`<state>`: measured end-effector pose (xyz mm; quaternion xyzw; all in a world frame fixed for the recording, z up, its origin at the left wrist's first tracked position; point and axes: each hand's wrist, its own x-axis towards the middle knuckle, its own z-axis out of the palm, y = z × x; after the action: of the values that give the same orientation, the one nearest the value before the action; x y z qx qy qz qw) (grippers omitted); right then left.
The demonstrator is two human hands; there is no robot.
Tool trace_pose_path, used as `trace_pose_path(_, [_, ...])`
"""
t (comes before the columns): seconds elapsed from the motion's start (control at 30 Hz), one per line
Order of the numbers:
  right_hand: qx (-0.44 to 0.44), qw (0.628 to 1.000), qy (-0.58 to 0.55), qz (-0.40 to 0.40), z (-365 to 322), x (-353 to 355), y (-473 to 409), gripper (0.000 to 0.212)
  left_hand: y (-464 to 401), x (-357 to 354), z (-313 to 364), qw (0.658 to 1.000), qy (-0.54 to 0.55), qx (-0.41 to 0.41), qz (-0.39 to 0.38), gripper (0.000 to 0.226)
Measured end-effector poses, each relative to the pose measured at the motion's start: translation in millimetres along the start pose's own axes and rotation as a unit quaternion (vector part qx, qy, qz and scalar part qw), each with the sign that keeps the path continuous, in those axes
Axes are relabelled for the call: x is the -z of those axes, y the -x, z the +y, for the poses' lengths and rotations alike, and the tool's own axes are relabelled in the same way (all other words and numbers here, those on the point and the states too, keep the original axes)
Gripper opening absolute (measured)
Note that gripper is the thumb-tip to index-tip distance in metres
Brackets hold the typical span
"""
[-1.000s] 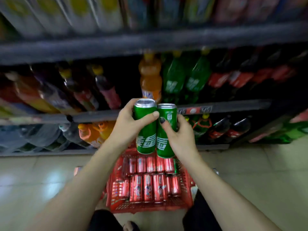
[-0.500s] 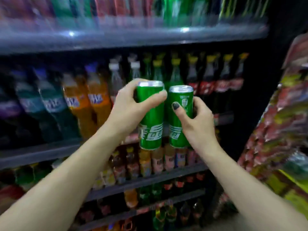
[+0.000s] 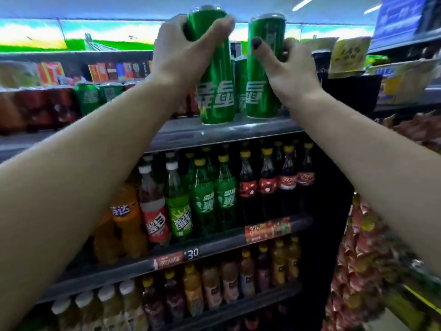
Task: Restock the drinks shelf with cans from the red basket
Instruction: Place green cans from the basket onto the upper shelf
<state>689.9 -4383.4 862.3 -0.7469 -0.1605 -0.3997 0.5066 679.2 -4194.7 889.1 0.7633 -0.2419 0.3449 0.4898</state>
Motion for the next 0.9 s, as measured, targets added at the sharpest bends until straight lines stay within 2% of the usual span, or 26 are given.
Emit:
trace_pose_path(0.1, [-0.024, 1.000, 0.013, 0.008, 11, -3, -26, 0.048, -25, -16, -7, 0.999, -0.029, -0.007, 0.018, 0.057])
trace_pose_path(0.2, [-0.046, 0.998, 0.034, 0.022, 27, -9, -44, 0.059, -44, -30, -19, 0.998, -0.055, 0.003, 0.041, 0.056])
trace_pose_path(0.4, [-0.043, 0.997, 0.050, 0.047, 49, -23, -54, 0.046, -61, -45, -45, 0.995, -0.029, 0.054, 0.077, 0.064])
trace_pose_path(0.6, [-0.028, 0.994, 0.063, 0.081, 58, -38, -58, 0.062, -71, -55, -59, 0.994, -0.054, 0.055, 0.075, 0.072])
trace_pose_path(0.73, [-0.025, 0.993, 0.085, 0.074, 56, -39, -60, 0.050, -76, -62, -61, 0.993, -0.077, 0.045, 0.071, 0.074])
trace_pose_path(0.9, [-0.012, 0.987, 0.133, 0.087, 56, -43, -60, 0.050, -81, -73, -67, 0.989, -0.127, 0.037, 0.069, 0.077])
